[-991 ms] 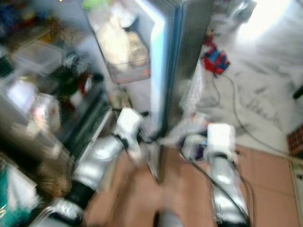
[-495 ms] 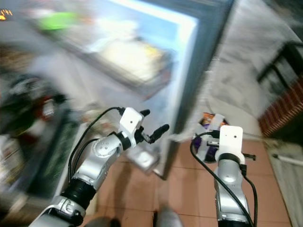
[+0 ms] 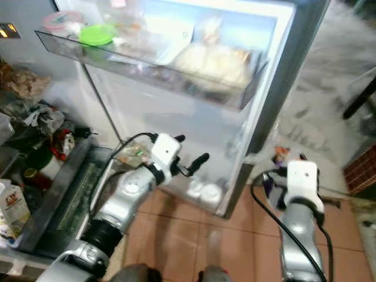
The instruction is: Restocking fridge
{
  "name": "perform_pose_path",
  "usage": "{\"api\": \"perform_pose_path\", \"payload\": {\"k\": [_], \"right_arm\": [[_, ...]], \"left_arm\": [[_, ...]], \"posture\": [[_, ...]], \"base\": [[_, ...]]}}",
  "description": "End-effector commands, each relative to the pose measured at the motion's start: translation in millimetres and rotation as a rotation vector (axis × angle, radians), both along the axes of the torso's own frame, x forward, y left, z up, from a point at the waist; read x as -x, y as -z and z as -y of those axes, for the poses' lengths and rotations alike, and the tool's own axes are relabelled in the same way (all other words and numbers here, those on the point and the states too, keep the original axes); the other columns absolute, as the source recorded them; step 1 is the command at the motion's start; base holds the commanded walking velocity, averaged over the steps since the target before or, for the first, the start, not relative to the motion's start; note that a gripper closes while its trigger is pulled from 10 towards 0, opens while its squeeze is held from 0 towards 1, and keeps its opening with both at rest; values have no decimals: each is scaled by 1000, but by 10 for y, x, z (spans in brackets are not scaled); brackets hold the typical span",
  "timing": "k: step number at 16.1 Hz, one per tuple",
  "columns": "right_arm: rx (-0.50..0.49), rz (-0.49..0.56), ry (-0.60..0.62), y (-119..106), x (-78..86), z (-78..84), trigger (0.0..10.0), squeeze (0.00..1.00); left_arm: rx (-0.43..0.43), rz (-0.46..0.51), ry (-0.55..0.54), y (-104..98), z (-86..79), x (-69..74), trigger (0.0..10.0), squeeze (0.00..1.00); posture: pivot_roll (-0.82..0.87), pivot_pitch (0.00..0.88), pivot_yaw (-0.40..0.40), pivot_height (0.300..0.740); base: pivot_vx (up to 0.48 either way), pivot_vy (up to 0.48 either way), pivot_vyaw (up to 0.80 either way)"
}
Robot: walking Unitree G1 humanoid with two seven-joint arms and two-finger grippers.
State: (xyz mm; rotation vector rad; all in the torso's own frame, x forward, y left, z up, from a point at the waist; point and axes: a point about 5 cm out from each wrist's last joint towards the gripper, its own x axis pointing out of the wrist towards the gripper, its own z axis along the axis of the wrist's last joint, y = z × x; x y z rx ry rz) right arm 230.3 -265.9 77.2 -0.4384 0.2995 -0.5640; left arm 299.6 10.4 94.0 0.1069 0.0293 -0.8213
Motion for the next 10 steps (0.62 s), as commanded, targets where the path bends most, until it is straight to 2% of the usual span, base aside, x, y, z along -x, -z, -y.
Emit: {"api": "perform_pose_path", "payload": {"k": [1,3,4,6,7,8,9,10], "right_arm": [[9,-1,1,-28,38,0,10000,0],[-3,-28,-10,16,81,-27,10000,0],[-10,-44,-15,38,101,-31,10000,0],[-54,-65,-36,73,122,-61,10000,0],[-146,-42,-123,71,95,-164,10000,0],[-171,-35,-170,58,80,-221,10000,0],[-257,-12,-248,52,48,-314,10000,0],[-292,1,-296,39,33,-360,10000,0]], "left_arm": [[-27,39,10,-30,56,-3,10000,0],[-34,53,-35,-49,42,-47,10000,0],[-82,64,-125,-35,-5,-117,10000,0],[-101,84,-164,-25,-41,-139,10000,0],[-125,99,-210,-4,-86,-158,10000,0],[-134,100,-226,9,-108,-166,10000,0],[-131,87,-251,31,-134,-175,10000,0],[-129,80,-269,44,-157,-180,10000,0]], "posture": [[-40,65,20,740],[-38,62,17,740],[-37,60,17,740],[-37,59,16,740],[-35,57,16,740],[-35,57,16,740],[-37,56,17,740],[-38,56,17,740]], "base": [[0,0,0],[0,0,0],[0,0,0],[0,0,0],[0,0,0],[0,0,0],[0,0,0],[0,0,0]]}}
